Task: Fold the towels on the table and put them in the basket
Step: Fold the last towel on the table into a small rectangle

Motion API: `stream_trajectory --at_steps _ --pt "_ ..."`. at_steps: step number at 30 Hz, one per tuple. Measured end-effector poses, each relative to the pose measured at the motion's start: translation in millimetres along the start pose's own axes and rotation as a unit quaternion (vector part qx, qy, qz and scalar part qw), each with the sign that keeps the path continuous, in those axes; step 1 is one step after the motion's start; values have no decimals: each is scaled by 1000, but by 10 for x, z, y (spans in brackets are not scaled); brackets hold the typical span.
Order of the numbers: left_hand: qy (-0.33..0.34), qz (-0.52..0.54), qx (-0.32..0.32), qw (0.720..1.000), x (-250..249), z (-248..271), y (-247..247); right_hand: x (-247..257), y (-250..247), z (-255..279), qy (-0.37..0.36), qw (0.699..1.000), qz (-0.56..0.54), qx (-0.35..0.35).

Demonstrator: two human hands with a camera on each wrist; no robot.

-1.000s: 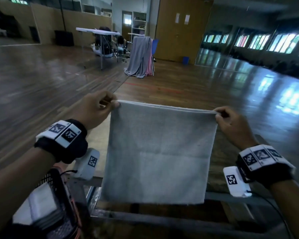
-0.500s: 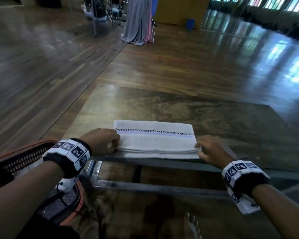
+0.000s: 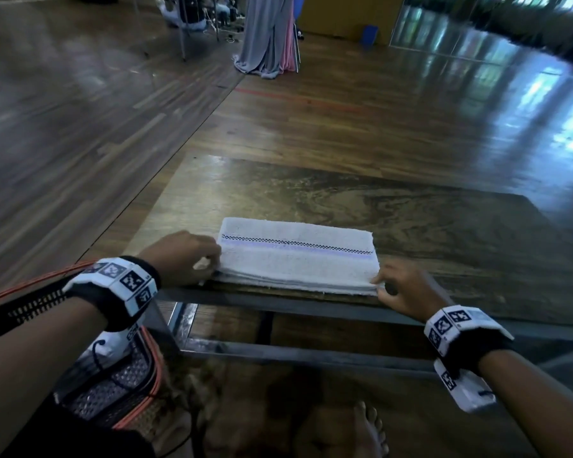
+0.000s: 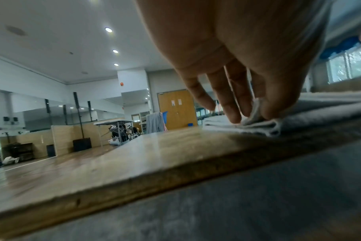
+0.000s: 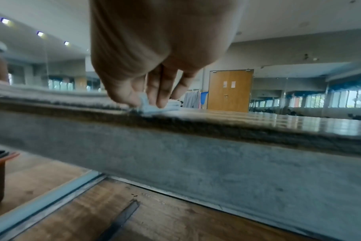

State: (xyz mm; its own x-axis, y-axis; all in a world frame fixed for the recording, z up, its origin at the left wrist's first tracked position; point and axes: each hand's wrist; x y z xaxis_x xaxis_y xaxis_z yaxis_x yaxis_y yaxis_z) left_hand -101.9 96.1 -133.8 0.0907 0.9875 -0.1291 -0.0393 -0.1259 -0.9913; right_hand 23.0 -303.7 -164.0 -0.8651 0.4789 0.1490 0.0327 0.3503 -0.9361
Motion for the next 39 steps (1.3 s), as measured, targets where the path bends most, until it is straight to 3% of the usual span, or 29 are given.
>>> stream_trajectory --at_steps 2,6,10,19,22,27,29,32,35,37,39 --pt "-19 11 24 999 20 -22 46 -26 10 -19 10 1000 1 -1" --pt "5 52 -67 996 102 -37 49 -102 -57 -19 27 998 22 -53" --pt "15 13 -7 1000 77 -4 148 -37 32 64 -4 1000 31 1" --pt "31 -13 -11 999 43 153 249 32 45 289 -7 997 38 73" --pt "53 -24 -30 998 -3 160 279 96 51 336 -6 996 59 64" --pt "-6 110 3 994 -37 238 186 174 -18 336 76 995 -62 35" --pt "-24 177 -28 984 -37 266 105 147 -109 297 116 986 -119 9" --pt "-56 336 -50 939 -42 305 -139 86 -351 240 171 951 -254 -53" --pt "-43 503 -15 863 -24 340 -391 58 -562 205 206 874 -433 -82" --pt "-34 522 31 852 35 328 -449 41 -617 176 218 833 -499 -95" --pt "-37 490 86 867 93 300 -430 22 -604 133 228 817 -525 -73"
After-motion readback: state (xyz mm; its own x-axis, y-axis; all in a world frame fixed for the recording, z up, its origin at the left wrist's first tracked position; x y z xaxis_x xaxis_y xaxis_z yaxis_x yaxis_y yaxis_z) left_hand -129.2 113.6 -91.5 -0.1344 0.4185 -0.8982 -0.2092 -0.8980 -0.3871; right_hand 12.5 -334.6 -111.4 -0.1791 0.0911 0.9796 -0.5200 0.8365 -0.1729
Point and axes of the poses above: each hand's wrist, its own z-axis away from the middle knuckle, its own y-axis out of the palm, x = y × z, and after that the axes turned 8 degrees about -y, right-handed
